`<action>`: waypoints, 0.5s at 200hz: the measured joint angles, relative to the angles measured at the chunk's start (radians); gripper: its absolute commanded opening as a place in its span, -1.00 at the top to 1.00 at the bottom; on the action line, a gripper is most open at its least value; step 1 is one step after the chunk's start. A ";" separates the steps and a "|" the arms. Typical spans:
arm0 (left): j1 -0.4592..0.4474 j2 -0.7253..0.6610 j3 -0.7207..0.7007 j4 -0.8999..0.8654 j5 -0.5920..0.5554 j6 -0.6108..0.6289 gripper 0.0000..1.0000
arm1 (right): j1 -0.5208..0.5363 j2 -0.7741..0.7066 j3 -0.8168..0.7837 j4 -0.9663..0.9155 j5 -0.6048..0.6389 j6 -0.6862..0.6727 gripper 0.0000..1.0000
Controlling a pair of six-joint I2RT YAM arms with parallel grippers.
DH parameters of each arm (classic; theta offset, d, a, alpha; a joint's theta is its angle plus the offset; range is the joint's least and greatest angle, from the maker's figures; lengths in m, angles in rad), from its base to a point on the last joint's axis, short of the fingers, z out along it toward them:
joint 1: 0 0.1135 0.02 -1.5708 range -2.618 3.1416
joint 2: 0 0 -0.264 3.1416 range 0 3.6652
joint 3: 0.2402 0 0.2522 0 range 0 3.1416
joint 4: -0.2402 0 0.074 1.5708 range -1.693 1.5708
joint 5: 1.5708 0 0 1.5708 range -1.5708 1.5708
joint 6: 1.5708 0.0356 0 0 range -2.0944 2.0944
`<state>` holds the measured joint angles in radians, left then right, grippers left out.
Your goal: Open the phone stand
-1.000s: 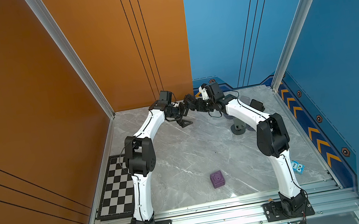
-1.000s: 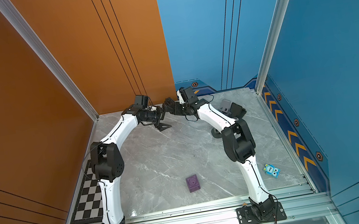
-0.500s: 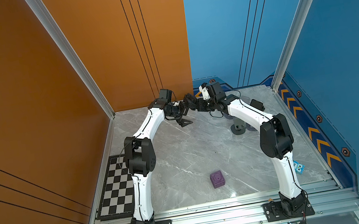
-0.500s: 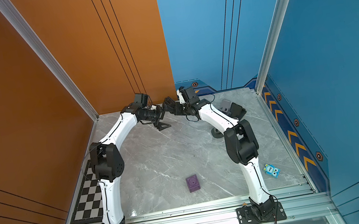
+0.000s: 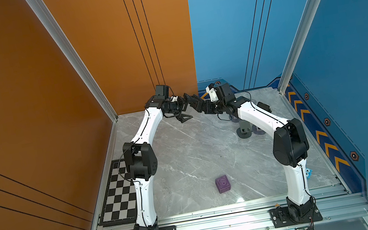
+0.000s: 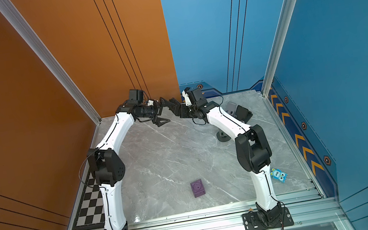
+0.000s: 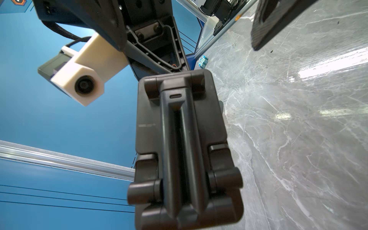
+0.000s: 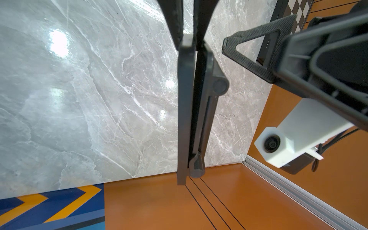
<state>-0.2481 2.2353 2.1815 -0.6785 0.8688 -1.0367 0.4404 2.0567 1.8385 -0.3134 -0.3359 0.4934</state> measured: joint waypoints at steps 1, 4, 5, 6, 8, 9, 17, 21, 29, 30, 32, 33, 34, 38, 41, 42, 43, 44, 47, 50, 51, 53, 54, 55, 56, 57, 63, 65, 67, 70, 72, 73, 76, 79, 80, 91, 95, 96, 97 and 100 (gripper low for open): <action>0.000 0.000 0.000 0.000 0.000 0.000 -0.97 | 0.000 0.000 0.000 -0.001 0.000 0.000 1.00; -0.001 0.001 0.000 0.000 0.000 0.000 -0.97 | 0.001 -0.002 0.000 -0.002 0.000 0.000 1.00; -0.001 0.002 0.000 0.000 0.000 0.000 -0.97 | 0.001 -0.002 0.000 -0.002 0.000 0.000 1.00; -0.002 0.002 0.000 0.000 0.000 0.000 -0.97 | 0.002 -0.002 0.000 -0.004 0.000 0.000 1.00; -0.002 0.002 0.000 0.000 0.000 0.000 -0.97 | 0.002 -0.002 0.000 -0.006 0.000 0.000 1.00; -0.002 0.002 0.000 0.000 0.000 0.000 -0.97 | 0.002 -0.002 0.000 -0.006 0.000 0.000 1.00; -0.005 0.004 0.000 0.000 0.000 0.000 -0.97 | 0.004 -0.003 0.000 -0.013 0.000 -0.001 1.00; -0.006 0.005 0.000 0.000 0.000 0.000 -0.97 | 0.005 -0.004 0.000 -0.017 0.000 -0.002 1.00; -0.008 0.010 0.004 -0.002 0.000 0.000 -0.97 | 0.008 -0.005 0.000 -0.024 0.000 -0.005 1.00; -0.008 0.011 0.006 -0.002 0.000 0.000 -0.97 | 0.008 -0.005 0.000 -0.024 0.000 -0.005 1.00; -0.008 0.012 0.007 -0.003 0.000 0.000 -0.97 | 0.009 -0.005 0.000 -0.027 0.000 -0.007 1.00; -0.008 0.013 0.009 -0.003 0.000 0.000 -0.97 | 0.010 -0.005 0.000 -0.027 0.000 -0.007 1.00; -0.008 0.014 0.010 -0.003 0.000 0.000 -0.97 | 0.010 -0.006 0.000 -0.028 0.000 -0.007 1.00; -0.008 0.019 0.016 -0.003 0.000 0.000 -0.97 | 0.012 -0.006 0.000 -0.032 0.000 -0.009 1.00; -0.010 0.023 0.021 -0.003 0.000 0.000 -0.97 | 0.013 -0.006 0.000 -0.035 0.000 -0.011 1.00; -0.010 0.024 0.023 -0.003 0.000 0.000 -0.97 | 0.013 -0.007 0.000 -0.036 0.000 -0.012 1.00; -0.010 0.026 0.024 -0.003 0.000 0.000 -0.97 | 0.014 -0.007 0.000 -0.037 0.000 -0.012 1.00; -0.010 0.027 0.026 -0.003 0.000 0.000 -0.97 | 0.015 -0.007 0.000 -0.039 0.000 -0.013 1.00; -0.012 0.032 0.032 -0.003 0.000 0.000 -0.97 | 0.017 -0.007 0.000 -0.042 0.000 -0.017 1.00; -0.013 0.036 0.037 -0.003 0.000 0.000 -0.97 | 0.018 -0.007 0.000 -0.045 0.001 -0.020 1.00; -0.013 0.038 0.040 -0.003 0.000 0.000 -0.97 | 0.019 -0.007 0.000 -0.046 0.001 -0.021 1.00; -0.013 0.040 0.042 -0.003 0.000 0.000 -0.97 | 0.020 -0.008 0.000 -0.047 0.001 -0.023 1.00; -0.013 0.042 0.044 -0.003 0.000 0.000 -0.97 | 0.020 -0.008 0.000 -0.048 0.001 -0.024 1.00; -0.014 0.042 0.045 -0.003 0.000 0.000 -0.97 | 0.021 -0.008 0.000 -0.050 0.001 -0.024 1.00; -0.014 0.045 0.047 -0.003 0.000 0.000 -0.97 | 0.022 -0.008 0.000 -0.051 0.001 -0.026 1.00; -0.014 0.046 0.048 -0.003 0.000 0.000 -0.98 | 0.022 -0.008 0.000 -0.052 0.002 -0.027 1.00; -0.014 0.053 0.058 -0.003 0.000 -0.001 -1.00 | 0.026 -0.008 0.000 -0.058 0.003 -0.033 1.00; -0.014 0.056 0.060 -0.003 0.000 -0.001 -0.99 | 0.027 -0.008 0.001 -0.061 0.004 -0.035 1.00; -0.014 0.058 0.063 -0.003 0.000 -0.001 -0.97 | 0.029 -0.008 0.001 -0.063 0.005 -0.035 1.00; -0.014 0.061 0.066 -0.003 0.000 -0.002 -0.95 | 0.031 -0.008 0.002 -0.068 0.006 -0.041 1.00; -0.014 0.064 0.069 -0.003 0.000 -0.003 -0.93 | 0.032 -0.008 0.002 -0.071 0.008 -0.043 1.00; -0.014 0.065 0.071 -0.003 0.000 -0.003 -0.92 | 0.033 -0.008 0.002 -0.072 0.008 -0.043 1.00; -0.014 0.068 0.073 -0.003 0.000 -0.004 -0.90 | 0.034 -0.008 0.003 -0.075 0.009 -0.047 1.00; -0.014 0.070 0.075 -0.003 0.000 -0.005 -0.88 | 0.036 -0.008 0.003 -0.079 0.011 -0.050 1.00; -0.014 0.071 0.076 -0.003 0.000 -0.004 -0.87 | 0.037 -0.008 0.003 -0.081 0.012 -0.050 1.00; -0.014 0.079 0.077 -0.006 0.000 -0.011 -0.79 | 0.043 -0.008 0.006 -0.092 0.025 -0.057 1.00; -0.014 0.082 0.078 -0.007 0.001 -0.009 -0.75 | 0.044 -0.008 0.006 -0.093 0.027 -0.059 1.00; -0.014 0.082 0.078 -0.007 0.001 -0.010 -0.75 | 0.044 -0.008 0.006 -0.093 0.027 -0.060 1.00; -0.014 0.083 0.078 -0.007 0.001 -0.014 -0.75 | 0.044 -0.008 0.006 -0.093 0.027 -0.060 1.00; -0.014 0.085 0.079 -0.008 0.001 -0.011 -0.68 | 0.044 -0.008 0.006 -0.095 0.029 -0.061 1.00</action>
<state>-0.2619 2.3199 2.2601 -0.6861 0.8696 -1.0481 0.4847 2.0491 1.8446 -0.4080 -0.3073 0.4324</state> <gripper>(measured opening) 0.896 0.104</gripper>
